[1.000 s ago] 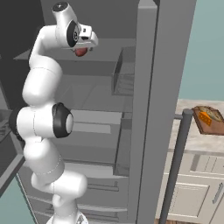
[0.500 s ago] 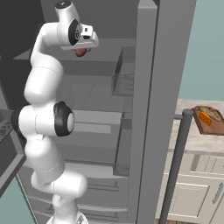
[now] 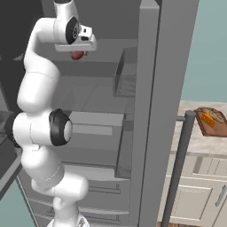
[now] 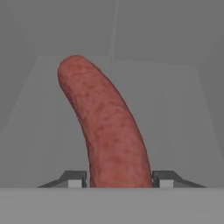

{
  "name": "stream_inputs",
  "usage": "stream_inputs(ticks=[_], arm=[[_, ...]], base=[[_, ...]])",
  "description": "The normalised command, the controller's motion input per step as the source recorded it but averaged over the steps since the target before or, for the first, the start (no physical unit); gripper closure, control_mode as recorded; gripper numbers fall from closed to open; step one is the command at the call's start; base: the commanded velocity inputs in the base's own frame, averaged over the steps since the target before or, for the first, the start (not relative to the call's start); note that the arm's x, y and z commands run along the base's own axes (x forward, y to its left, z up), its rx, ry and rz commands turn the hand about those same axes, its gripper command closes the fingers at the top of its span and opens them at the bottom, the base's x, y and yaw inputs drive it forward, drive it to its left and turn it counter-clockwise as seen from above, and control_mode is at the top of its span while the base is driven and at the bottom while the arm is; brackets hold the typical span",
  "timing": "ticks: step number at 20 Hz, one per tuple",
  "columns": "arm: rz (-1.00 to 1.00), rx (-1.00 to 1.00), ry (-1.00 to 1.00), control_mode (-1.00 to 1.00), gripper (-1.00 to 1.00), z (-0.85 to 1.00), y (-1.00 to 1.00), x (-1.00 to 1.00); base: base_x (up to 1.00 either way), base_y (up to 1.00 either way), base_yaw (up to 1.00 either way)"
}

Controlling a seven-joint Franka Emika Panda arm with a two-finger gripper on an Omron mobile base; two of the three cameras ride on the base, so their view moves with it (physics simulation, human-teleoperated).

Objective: Retrieve the sausage and cheese from the fridge and place them on the cutting board on the counter.

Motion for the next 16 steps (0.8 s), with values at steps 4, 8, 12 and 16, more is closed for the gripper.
stream_inputs(ticks=[4,8,12,16], arm=[[0.00,0.04,0.00,-1.00,1.00,-0.12,0.08,-1.00],[0.00,0.01,0.00,-1.00,1.00,-0.45,0.00,-1.00],[0.01,0.02,-0.02,-1.00,1.00,-0.47,-0.09,-1.00],[0.03,0.05,0.00,-1.00,1.00,-0.33,-0.23,-1.00]], base=[[0.00,0.00,0.00],[0.00,0.00,0.00],[0.00,0.00,0.00],[0.00,0.00,0.00]])
